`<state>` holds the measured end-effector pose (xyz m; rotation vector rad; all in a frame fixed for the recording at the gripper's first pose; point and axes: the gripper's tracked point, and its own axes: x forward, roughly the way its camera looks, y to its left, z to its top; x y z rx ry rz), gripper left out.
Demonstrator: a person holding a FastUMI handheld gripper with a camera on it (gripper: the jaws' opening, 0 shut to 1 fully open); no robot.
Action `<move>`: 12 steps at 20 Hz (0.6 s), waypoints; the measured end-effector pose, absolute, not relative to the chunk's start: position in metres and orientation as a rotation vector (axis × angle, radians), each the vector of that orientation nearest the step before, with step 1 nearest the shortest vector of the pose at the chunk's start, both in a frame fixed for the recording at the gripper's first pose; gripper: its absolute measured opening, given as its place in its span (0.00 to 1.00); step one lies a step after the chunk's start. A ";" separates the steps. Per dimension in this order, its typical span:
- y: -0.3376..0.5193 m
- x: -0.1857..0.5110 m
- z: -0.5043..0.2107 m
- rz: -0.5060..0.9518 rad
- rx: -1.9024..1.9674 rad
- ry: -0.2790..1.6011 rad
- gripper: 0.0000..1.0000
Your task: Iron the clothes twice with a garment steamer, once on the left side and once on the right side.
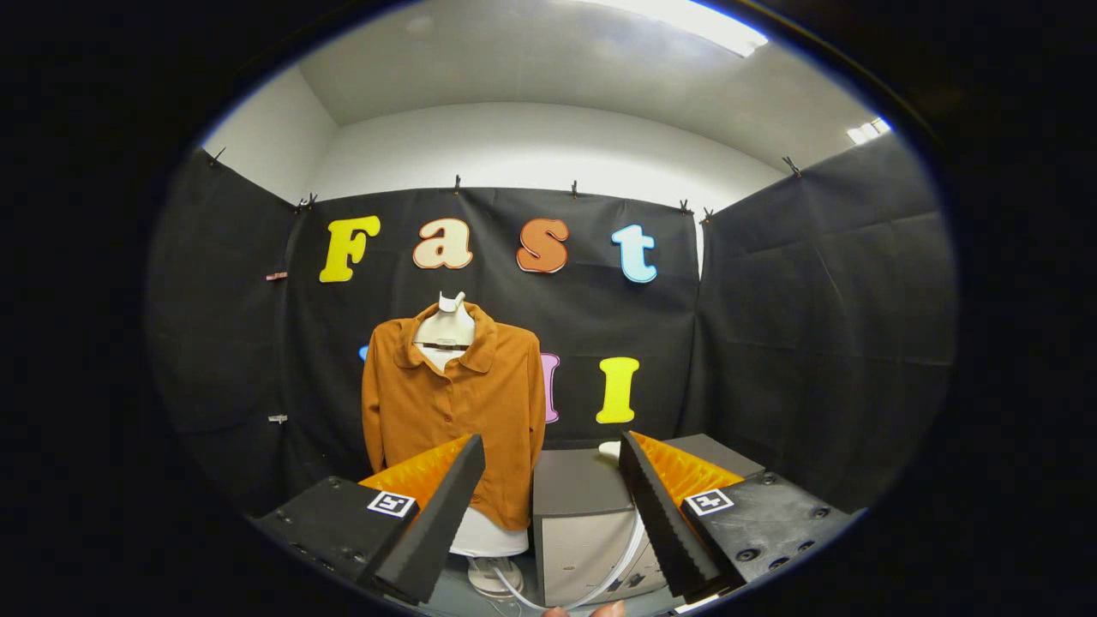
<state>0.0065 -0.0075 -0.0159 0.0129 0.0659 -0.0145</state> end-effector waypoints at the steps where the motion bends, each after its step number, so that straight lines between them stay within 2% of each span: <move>1: -0.008 0.008 -0.016 -0.013 0.012 0.066 0.98; 8: -0.031 0.039 -0.035 -0.047 0.012 0.110 0.98; 12: -0.061 0.082 -0.081 -0.053 0.041 0.259 0.98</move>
